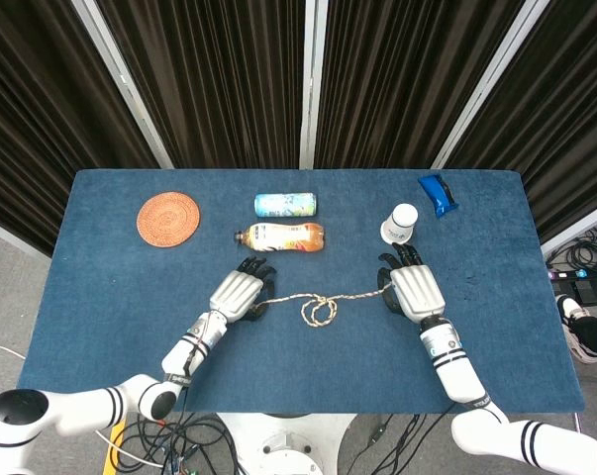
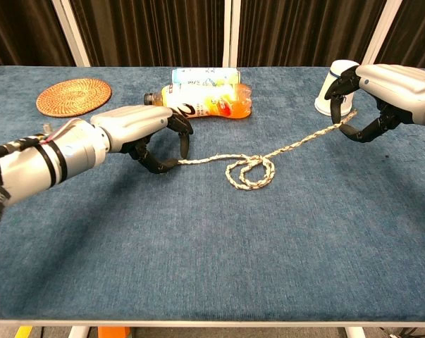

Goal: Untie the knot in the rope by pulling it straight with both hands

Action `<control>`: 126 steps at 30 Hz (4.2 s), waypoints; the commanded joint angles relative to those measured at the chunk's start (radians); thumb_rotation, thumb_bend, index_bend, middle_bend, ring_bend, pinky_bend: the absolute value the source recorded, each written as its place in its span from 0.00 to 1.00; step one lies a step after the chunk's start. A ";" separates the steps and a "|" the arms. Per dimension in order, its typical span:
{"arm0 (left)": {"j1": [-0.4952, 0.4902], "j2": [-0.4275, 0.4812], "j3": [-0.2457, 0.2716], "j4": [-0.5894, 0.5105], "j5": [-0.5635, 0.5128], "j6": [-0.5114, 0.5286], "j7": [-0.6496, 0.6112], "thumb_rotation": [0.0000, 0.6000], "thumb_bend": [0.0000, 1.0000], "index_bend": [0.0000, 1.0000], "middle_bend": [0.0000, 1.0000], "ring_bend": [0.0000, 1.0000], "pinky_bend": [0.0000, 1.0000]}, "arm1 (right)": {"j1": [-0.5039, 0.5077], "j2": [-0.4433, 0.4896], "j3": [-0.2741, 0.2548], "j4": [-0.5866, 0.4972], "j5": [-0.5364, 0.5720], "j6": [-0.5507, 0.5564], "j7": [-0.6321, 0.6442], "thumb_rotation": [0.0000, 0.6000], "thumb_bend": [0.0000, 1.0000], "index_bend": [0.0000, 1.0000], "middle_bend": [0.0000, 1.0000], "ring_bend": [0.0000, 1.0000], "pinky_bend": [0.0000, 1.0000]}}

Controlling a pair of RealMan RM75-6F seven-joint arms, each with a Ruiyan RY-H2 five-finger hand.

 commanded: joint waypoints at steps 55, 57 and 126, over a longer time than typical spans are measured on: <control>-0.010 -0.051 0.012 0.058 0.001 0.018 -0.013 1.00 0.40 0.54 0.20 0.05 0.06 | -0.005 -0.002 -0.013 0.016 0.011 0.002 0.026 1.00 0.48 0.64 0.21 0.00 0.00; -0.009 -0.049 0.014 0.058 0.002 0.017 -0.014 1.00 0.40 0.54 0.21 0.05 0.06 | -0.005 -0.001 -0.013 0.016 0.012 0.002 0.027 1.00 0.48 0.64 0.21 0.00 0.00; 0.362 0.189 0.134 0.165 0.190 0.251 -0.446 1.00 0.31 0.24 0.15 0.03 0.05 | -0.179 0.031 -0.053 0.261 -0.017 -0.019 0.322 1.00 0.32 0.25 0.14 0.00 0.00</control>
